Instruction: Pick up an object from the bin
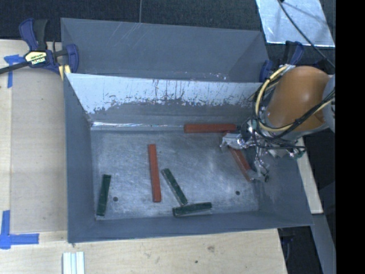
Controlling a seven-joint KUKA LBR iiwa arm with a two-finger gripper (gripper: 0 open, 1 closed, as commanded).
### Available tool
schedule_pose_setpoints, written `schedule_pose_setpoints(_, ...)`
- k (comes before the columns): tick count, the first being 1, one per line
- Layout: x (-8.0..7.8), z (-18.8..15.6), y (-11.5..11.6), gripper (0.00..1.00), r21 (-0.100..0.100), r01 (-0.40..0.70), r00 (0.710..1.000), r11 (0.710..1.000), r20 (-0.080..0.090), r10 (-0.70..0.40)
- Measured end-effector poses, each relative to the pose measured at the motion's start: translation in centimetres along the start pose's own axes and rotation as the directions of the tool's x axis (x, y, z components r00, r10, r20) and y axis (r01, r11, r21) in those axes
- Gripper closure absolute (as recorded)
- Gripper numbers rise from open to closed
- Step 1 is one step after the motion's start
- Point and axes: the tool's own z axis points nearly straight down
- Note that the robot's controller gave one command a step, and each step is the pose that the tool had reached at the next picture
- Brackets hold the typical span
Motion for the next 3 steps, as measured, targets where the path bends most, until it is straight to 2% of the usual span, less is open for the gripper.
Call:
schedule_pose_setpoints(1,-1.3,0.0,-0.6,0.0,-0.025,0.35,0.937,0.936,0.018,-0.35)
schedule_pose_setpoints(2,-4.2,0.0,-2.4,0.0,-0.024,0.4,0.917,0.916,0.021,-0.399)
schedule_pose_setpoints(3,-4.6,0.0,-1.6,0.0,-0.019,0.542,0.84,0.84,0.018,-0.542)
